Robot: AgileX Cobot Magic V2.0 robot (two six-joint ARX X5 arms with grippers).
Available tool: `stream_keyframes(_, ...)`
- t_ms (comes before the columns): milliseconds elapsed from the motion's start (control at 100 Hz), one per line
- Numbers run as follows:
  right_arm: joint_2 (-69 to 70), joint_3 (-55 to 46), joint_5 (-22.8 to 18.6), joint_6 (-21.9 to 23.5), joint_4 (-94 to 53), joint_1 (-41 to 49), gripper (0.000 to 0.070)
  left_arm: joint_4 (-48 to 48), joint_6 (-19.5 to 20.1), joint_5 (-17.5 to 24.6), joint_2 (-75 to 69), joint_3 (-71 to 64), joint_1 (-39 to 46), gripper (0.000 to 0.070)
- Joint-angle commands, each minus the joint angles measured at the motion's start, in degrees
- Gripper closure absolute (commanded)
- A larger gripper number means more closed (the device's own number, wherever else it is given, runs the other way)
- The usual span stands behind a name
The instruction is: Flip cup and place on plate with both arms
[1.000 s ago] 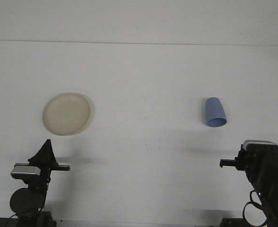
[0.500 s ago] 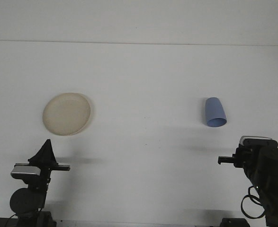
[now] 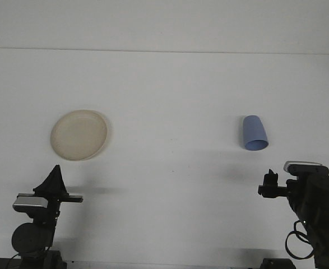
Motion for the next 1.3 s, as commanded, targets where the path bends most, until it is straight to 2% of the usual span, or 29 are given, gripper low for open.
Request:
stream_keyframes(0,0.26,0.98,-0.11,-0.31,0.68,0.04,0.0145,0.63,-0.07,0.04,-0.11,-1.16,0.09,0.0689)
stream_keyframes(300,4.9,0.94,-0.17,-0.31,6.23,0.04,0.0145,0.63,-0.04,0.04,-0.11,-1.16,0.09,0.0689)
stream_keyframes(590,10.86,-3.1,-1.14,-1.6,20.81,0.04,0.0144,0.63,-0.04,0.04,-0.11,-1.16,0.09,0.0689)
stream_keyframes(790,12.39,-10.73,-1.11,-1.05,32.41,0.04,0.0145,0.63,-0.04,0.04,-0.11,-1.16,0.09,0.0689)
stream_keyframes(1090,12.46,-26.95,-0.81,1.57,57.29,0.02,0.0146,0.63,-0.04,0.04,-0.11,-1.16,0.09,0.0689)
stream_keyframes(1290,13.27,-32.39,3.58,-0.07,64.41,-0.28,0.0147,0.63,-0.04,0.04,-0.11,-1.16,0.09,0.0689)
